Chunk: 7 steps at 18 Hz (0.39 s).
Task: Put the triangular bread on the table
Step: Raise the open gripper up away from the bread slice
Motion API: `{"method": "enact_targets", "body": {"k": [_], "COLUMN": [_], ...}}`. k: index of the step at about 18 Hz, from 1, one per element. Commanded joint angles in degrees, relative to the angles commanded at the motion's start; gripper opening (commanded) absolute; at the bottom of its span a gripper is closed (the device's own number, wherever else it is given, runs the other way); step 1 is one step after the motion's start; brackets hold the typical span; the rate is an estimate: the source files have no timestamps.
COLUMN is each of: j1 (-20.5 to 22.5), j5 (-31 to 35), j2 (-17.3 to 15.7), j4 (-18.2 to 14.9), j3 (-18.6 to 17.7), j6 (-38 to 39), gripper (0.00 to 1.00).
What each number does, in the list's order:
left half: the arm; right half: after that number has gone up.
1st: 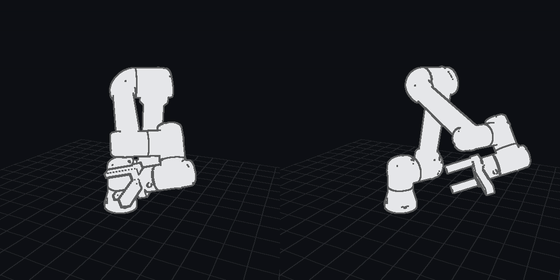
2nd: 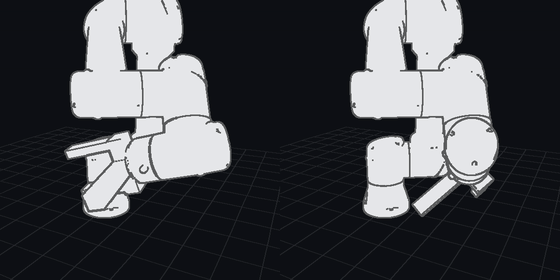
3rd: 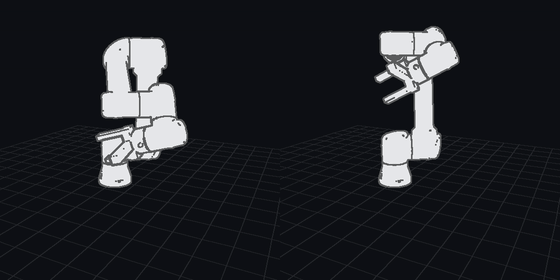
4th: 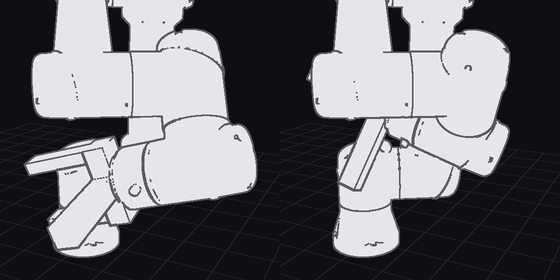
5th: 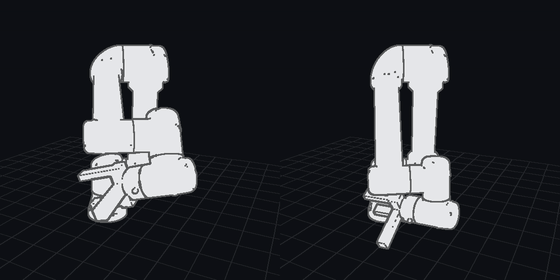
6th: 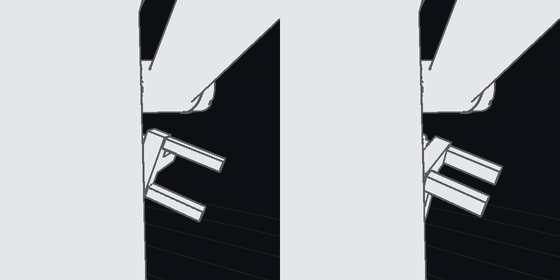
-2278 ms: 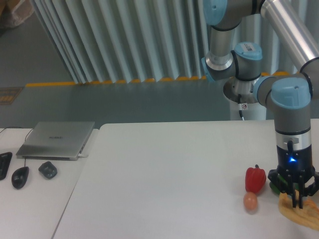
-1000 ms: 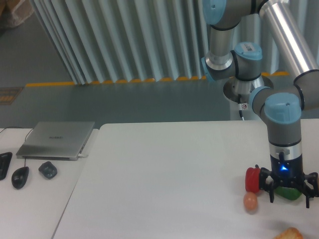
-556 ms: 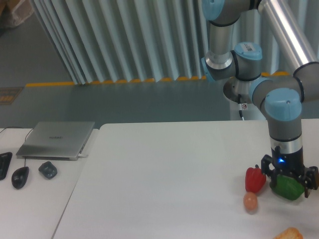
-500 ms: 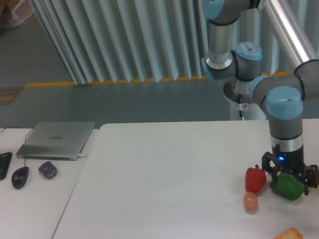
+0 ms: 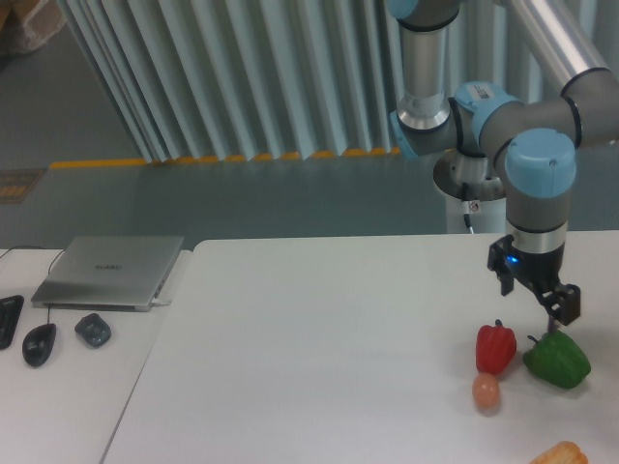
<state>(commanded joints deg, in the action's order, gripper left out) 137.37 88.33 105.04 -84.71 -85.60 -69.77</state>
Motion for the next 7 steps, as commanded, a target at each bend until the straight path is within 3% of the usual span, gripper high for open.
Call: {"method": "enact_targets", "body": {"k": [7], "j1": [-1.3], "j5": [-0.3], "j2": [0.0], "j4": [1.7], "j3": [-0.4], "j6": [0.0], "gripper": [1.00]}}
